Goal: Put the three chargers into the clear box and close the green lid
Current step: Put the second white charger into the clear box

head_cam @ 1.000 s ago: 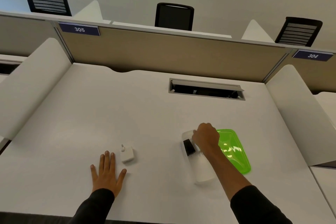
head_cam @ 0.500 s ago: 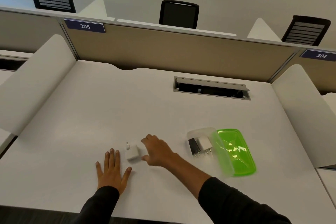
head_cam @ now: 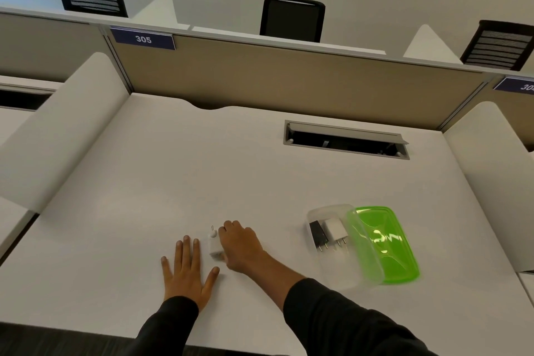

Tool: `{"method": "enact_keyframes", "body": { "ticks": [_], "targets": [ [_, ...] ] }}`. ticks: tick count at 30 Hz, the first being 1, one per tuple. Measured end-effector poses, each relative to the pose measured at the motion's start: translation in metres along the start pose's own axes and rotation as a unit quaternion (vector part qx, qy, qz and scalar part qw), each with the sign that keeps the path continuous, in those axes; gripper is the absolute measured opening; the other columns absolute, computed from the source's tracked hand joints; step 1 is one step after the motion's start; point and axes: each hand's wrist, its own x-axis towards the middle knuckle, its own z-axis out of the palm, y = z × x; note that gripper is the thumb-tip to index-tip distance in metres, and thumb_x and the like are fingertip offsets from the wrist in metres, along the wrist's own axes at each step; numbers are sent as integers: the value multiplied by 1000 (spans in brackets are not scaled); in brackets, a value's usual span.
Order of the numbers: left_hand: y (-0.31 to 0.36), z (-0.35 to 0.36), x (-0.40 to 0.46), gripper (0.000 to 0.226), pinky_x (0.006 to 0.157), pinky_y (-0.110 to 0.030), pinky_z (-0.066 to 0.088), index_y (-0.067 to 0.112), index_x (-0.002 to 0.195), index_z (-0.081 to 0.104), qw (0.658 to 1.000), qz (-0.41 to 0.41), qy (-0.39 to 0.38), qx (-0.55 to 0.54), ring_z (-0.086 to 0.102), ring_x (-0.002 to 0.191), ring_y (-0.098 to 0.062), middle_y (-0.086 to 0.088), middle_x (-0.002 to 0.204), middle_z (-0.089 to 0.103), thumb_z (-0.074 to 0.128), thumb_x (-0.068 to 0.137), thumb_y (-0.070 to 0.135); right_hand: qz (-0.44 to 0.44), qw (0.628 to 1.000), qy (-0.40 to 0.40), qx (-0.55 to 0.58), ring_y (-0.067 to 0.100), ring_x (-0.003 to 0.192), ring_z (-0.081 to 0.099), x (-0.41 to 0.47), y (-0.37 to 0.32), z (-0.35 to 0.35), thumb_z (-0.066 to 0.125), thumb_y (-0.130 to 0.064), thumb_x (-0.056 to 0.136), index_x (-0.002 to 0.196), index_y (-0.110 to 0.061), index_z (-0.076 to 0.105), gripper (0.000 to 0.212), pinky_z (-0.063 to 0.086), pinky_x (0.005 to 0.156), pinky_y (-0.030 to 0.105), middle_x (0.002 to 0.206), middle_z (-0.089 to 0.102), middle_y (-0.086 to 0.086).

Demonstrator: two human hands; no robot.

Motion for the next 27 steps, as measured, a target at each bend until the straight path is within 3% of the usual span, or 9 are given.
{"method": "enact_keyframes", "body": {
  "ticks": [3,7,14,17,23,27],
  "targets": [
    [-2,1,0,103,128,-62,-4,10,160,-11,1000,4,7,-1,-14,160,-25,-7,170,-21,10,85,78,-5,1000,10,-4,31,113,58,0,0,2,82,-25,84,129,-4,56,56,53,78,42,124,58,14],
    [-1,3,0,103,128,-62,-3,11,160,-10,1000,5,13,0,-13,160,-25,-6,171,-19,10,84,78,-20,999,39,-4,31,110,57,-2,10,2,77,-29,86,123,-3,60,48,45,67,39,119,59,13],
    [-3,7,1,103,128,-62,-3,13,160,-11,1000,7,18,-1,-14,160,-24,-5,171,-21,14,85,79,7,988,144,46,24,105,60,-28,50,-28,71,-52,83,115,-13,63,51,48,61,35,111,63,3],
    [-4,8,2,104,128,-62,-2,13,161,-11,1000,7,14,-2,-14,160,-24,-5,171,-22,13,84,80,52,980,181,62,18,104,58,-56,82,-47,67,-60,79,115,-22,61,53,44,60,31,110,62,-6],
    [-4,7,2,106,128,-62,0,15,161,-10,1000,2,10,0,-13,160,-24,-5,171,-20,1,81,83,203,951,232,38,14,99,61,-127,154,-64,63,-70,70,100,-29,67,52,55,63,35,96,62,-11],
    [-5,8,3,112,128,-62,-3,14,160,-12,1000,1,5,-4,-16,160,-24,-5,171,-21,-12,74,85,324,920,209,74,15,97,66,-165,180,-53,66,-72,65,94,-29,70,51,56,69,34,93,65,-11]
  ]
}}
